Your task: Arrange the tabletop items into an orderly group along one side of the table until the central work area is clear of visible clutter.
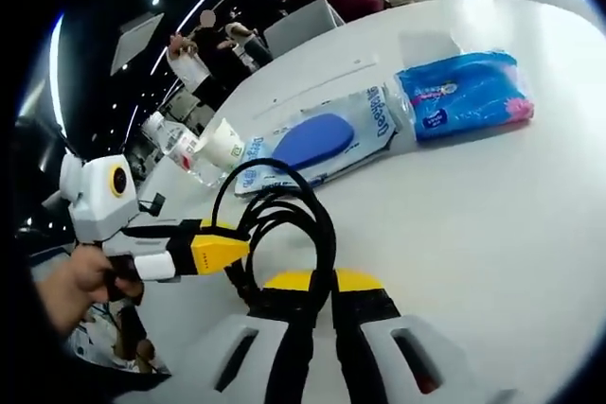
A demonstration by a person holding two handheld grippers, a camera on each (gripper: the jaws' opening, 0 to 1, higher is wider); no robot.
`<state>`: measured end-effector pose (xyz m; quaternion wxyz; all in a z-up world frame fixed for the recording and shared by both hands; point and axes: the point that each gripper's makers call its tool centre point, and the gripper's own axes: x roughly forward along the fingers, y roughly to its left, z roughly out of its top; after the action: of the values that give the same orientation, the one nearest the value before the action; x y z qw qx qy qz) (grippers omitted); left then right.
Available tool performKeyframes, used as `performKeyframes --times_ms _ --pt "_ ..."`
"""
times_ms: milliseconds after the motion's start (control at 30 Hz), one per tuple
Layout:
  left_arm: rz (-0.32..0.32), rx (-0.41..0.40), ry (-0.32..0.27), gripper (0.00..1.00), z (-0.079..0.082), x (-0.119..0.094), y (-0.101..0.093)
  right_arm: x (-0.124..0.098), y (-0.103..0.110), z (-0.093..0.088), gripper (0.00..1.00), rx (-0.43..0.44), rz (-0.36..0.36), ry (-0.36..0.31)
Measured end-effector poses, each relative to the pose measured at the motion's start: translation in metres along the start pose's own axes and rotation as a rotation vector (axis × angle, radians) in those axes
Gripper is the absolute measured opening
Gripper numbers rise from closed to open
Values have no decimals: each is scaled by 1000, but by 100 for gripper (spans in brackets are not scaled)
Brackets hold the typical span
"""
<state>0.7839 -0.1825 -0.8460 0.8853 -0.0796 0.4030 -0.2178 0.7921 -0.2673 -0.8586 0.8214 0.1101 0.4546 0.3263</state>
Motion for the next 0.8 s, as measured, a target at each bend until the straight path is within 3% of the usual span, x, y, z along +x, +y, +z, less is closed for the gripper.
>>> performKeyframes --times_ms 433,800 --pt "4 49 -50 6 26 -6 -27 -27 -6 21 0 -44 -17 -61" --pt "-20 63 -56 6 40 8 -50 -43 -34 35 0 -52 -47 -74"
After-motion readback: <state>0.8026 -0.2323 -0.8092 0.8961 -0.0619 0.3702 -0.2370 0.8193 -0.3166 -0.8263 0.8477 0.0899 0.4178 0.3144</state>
